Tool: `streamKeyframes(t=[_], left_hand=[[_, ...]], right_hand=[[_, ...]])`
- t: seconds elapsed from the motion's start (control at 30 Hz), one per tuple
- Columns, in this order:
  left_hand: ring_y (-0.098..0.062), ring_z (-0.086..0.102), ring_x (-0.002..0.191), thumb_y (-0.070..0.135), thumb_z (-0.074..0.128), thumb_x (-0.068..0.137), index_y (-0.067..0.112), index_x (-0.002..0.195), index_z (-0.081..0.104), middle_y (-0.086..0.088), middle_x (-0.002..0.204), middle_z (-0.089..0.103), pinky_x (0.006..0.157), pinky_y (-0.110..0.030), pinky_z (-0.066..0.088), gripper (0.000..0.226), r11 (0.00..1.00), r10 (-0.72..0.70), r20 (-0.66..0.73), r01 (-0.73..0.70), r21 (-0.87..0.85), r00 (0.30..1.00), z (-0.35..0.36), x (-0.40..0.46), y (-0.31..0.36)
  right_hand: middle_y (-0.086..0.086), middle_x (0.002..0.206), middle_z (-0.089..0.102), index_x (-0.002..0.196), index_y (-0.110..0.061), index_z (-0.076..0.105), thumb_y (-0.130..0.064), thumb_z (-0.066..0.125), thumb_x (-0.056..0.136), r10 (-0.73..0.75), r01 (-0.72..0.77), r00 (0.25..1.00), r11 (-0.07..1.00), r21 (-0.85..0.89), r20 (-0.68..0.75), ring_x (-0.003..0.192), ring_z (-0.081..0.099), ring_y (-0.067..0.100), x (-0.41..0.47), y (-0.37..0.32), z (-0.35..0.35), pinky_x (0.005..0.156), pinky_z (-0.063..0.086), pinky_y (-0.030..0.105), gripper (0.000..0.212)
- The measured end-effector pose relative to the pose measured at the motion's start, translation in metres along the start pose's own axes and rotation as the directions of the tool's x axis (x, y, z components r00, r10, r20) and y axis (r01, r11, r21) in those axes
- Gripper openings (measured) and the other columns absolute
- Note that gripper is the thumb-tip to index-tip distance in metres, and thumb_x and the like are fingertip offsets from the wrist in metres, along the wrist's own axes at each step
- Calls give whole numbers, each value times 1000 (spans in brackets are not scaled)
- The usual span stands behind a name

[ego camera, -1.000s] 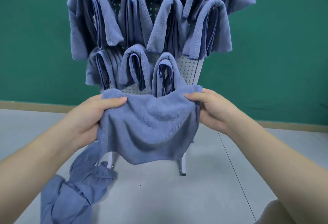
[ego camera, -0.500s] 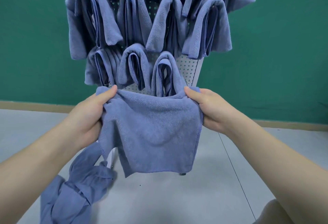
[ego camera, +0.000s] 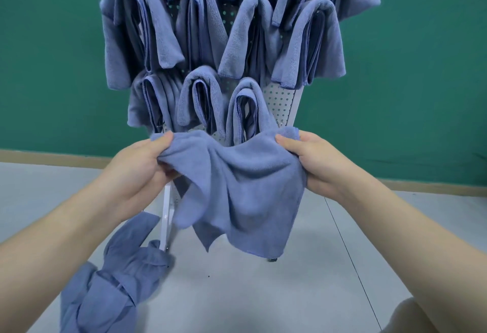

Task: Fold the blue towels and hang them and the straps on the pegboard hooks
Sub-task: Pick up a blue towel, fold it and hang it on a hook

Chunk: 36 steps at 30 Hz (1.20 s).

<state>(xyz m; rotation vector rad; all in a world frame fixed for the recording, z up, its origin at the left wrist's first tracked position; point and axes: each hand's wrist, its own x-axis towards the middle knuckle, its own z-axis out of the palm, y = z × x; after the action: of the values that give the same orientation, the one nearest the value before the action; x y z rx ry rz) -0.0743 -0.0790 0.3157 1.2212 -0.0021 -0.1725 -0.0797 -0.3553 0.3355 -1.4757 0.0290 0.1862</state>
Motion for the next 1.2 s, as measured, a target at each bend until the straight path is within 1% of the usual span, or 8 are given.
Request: streamKeyframes(t=[0.13,0.3,0.5,0.67,0.8,0.87,1.0,1.2], left_hand=[[-27,66,124,12,45,106,-2,135,60,-18,132,68,103,-40,53,36,999,35,80,-34,-10,996,-1,1,-1],[-26,67,123,9,54,99,-2,133,61,-19,130,70,103,-40,53,37,998,54,87,-52,-19,995,-1,2,-4],[-27,74,106,9,67,82,-4,122,68,-20,119,74,89,-34,61,42,999,-25,36,23,47,999,-8,3,-2],[-14,77,83,6,63,97,5,109,71,-8,101,80,71,-25,63,15,991,13,-114,2,134,993,-6,4,-6],[-20,75,77,20,63,101,4,105,74,-13,97,79,70,-32,61,19,969,-49,-142,81,235,989,-9,5,-9],[-24,72,75,28,63,102,2,99,74,-14,91,78,72,-35,56,29,931,-96,-147,141,338,985,-11,4,-9],[-14,62,55,34,55,105,9,81,65,-2,66,69,51,-20,48,37,909,-131,-111,164,383,985,-5,0,-10],[-17,76,89,39,59,101,8,111,74,-8,104,80,83,-35,55,35,947,-80,-92,105,304,993,-3,0,-9]], right_hand=[[14,118,75,129,-6,65,-2,51,105,-31,32,999,996,84,-13,97,75,24,4,1,0,74,61,33,28],[9,114,77,129,-12,66,-16,50,109,-33,36,998,997,64,-55,91,76,20,4,-1,-2,64,59,29,26],[12,120,75,127,-9,69,-26,50,109,-22,21,995,1000,-7,-94,113,72,27,5,0,-5,93,58,39,31],[2,94,79,103,-13,72,-36,53,107,-17,15,992,1000,-16,-122,83,75,16,1,-4,-4,70,59,27,31],[6,111,79,118,-10,72,-47,52,105,-14,16,989,1000,12,-149,104,75,20,0,-6,0,92,58,36,44],[7,112,79,116,-10,73,-49,50,106,-10,15,986,1000,27,-164,104,76,21,-1,-6,1,91,58,37,46],[7,109,79,114,-12,72,-48,49,106,-3,16,980,998,64,-197,99,77,20,-2,-8,1,84,59,35,44],[7,104,79,112,-10,72,-40,54,107,9,10,988,992,123,-157,93,77,21,-2,-8,-5,77,60,34,35]])
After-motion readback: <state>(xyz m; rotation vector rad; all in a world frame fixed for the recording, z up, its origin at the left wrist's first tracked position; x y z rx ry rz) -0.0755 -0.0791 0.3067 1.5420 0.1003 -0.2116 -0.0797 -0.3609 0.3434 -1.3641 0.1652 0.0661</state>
